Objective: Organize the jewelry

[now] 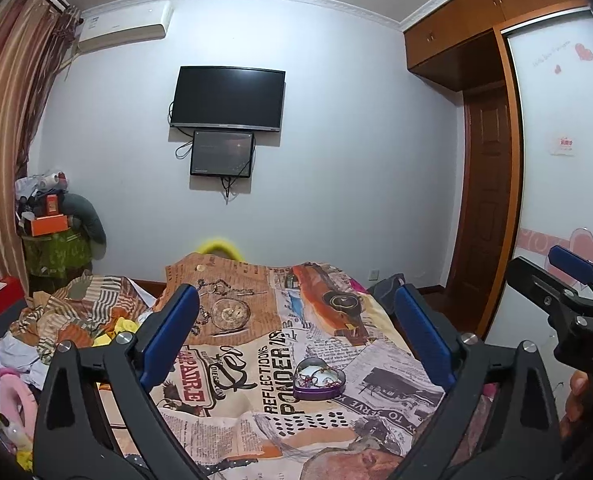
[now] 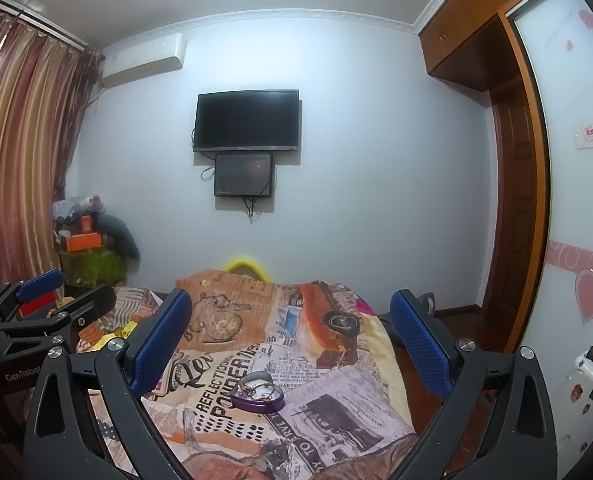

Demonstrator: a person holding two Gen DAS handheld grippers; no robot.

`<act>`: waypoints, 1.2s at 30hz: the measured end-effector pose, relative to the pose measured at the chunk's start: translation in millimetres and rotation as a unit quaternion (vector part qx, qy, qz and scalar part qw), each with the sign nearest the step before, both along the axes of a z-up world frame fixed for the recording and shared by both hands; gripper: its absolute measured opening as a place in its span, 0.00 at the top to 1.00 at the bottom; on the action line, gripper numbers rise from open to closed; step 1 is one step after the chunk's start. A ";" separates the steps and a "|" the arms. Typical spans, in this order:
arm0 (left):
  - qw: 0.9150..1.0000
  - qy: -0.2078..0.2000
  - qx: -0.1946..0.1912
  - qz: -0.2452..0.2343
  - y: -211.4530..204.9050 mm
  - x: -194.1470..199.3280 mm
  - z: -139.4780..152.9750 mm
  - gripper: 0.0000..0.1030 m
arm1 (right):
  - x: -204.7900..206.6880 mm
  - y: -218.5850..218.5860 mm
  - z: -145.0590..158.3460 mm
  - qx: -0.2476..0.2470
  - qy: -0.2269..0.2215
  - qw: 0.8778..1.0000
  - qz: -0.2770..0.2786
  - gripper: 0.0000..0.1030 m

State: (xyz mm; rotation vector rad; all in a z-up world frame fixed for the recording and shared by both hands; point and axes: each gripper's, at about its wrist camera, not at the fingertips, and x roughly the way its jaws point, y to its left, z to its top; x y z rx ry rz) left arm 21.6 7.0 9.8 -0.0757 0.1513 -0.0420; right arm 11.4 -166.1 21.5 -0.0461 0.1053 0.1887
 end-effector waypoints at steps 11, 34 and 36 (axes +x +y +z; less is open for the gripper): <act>1.000 0.005 0.007 0.002 -3.3 5.1 -4.1 0.04 | 0.0 -2.5 -0.5 0.000 0.008 1.000 0.001 0.04; 1.000 0.012 0.007 -0.011 -6.8 9.5 -0.6 0.04 | 2.5 -4.1 1.1 0.008 0.019 1.000 0.004 0.04; 1.000 0.013 0.007 -0.015 -6.1 9.3 -0.1 0.04 | 2.9 -3.9 0.9 0.008 0.019 1.000 0.004 0.04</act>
